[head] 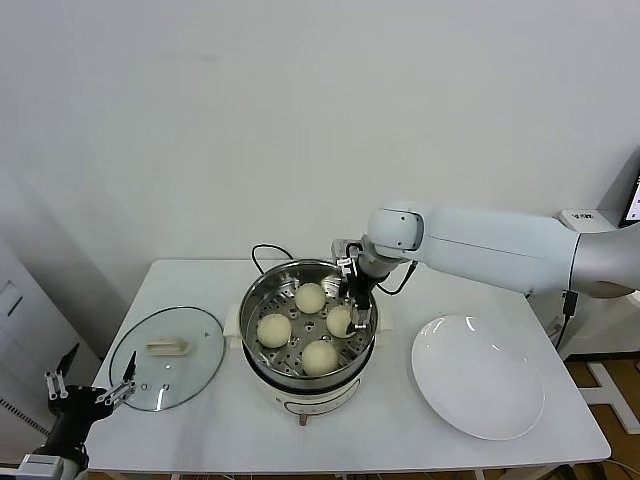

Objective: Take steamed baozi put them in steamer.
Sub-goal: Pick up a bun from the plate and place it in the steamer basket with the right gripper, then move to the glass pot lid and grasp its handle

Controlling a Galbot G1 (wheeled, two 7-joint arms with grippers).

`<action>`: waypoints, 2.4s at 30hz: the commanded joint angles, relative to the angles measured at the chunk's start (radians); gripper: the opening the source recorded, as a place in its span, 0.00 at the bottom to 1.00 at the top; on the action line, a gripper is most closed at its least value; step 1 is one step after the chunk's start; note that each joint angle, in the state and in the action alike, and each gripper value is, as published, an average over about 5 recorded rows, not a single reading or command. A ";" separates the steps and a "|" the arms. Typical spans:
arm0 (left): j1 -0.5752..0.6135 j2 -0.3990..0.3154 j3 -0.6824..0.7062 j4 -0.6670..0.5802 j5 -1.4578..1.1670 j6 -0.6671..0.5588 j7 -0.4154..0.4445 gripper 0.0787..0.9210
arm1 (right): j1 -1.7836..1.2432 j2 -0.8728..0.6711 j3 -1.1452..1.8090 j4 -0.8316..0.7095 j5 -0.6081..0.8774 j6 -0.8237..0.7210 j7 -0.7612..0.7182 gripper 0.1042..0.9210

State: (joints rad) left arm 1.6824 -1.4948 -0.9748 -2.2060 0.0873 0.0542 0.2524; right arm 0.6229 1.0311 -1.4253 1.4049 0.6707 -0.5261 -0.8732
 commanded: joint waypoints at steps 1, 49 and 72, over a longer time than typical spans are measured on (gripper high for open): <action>0.002 0.008 -0.003 0.000 -0.004 -0.002 -0.001 0.88 | 0.033 -0.028 0.067 -0.014 0.153 0.034 0.077 0.88; -0.020 0.019 0.041 0.023 0.124 -0.064 -0.031 0.88 | -2.223 -0.055 2.098 0.587 0.011 0.581 0.935 0.88; -0.251 0.202 0.124 0.561 1.209 -0.545 -0.322 0.88 | -2.287 0.012 2.112 0.621 -0.070 0.565 0.896 0.88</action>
State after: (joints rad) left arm 1.5630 -1.3407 -0.8930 -1.8655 0.8320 -0.3666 0.0833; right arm -1.6060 1.0139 0.6507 1.9934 0.6367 0.0389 0.0300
